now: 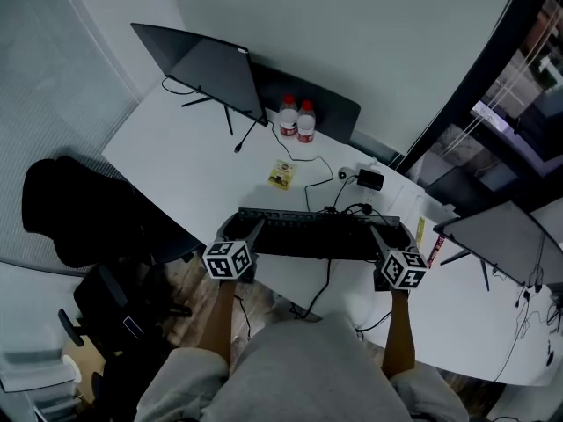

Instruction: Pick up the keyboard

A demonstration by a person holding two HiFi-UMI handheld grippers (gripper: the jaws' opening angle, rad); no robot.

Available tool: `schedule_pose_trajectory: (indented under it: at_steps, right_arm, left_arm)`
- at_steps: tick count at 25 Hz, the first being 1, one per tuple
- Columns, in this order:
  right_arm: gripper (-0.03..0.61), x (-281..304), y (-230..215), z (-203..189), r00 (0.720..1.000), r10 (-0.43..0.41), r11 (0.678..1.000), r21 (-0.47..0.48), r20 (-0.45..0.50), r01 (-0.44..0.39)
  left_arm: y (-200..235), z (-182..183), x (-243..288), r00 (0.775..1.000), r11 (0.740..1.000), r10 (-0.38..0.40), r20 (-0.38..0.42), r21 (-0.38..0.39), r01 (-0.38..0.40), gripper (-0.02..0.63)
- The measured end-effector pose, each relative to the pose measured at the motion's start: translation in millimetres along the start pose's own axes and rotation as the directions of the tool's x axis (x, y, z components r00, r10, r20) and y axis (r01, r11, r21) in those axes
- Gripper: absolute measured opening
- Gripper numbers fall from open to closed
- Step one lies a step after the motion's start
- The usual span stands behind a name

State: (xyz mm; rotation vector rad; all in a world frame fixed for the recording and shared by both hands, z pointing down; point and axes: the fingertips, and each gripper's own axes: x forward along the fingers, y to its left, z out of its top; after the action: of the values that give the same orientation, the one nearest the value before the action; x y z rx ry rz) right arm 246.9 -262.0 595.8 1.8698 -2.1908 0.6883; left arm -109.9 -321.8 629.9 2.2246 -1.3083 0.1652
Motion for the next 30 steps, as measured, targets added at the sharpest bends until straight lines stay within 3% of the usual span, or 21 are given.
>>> schedule_pose_trajectory:
  at_steps: [14,30]
  right_arm:
    - [0.360,-27.2,16.2,78.3,0.983,0.016,0.997,-0.078,0.182,-0.001]
    - [0.359,-44.5,21.2,128.2,0.949,0.031,0.994,-0.105,0.312,0.002]
  left_arm:
    - [-27.2,77.6,-13.6,0.983,0.996,-0.066,0.172,0.068,0.055,0.310]
    - [-51.2,137.2,-20.9,0.953,0.986,-0.118,0.280,0.146,0.080,0.311]
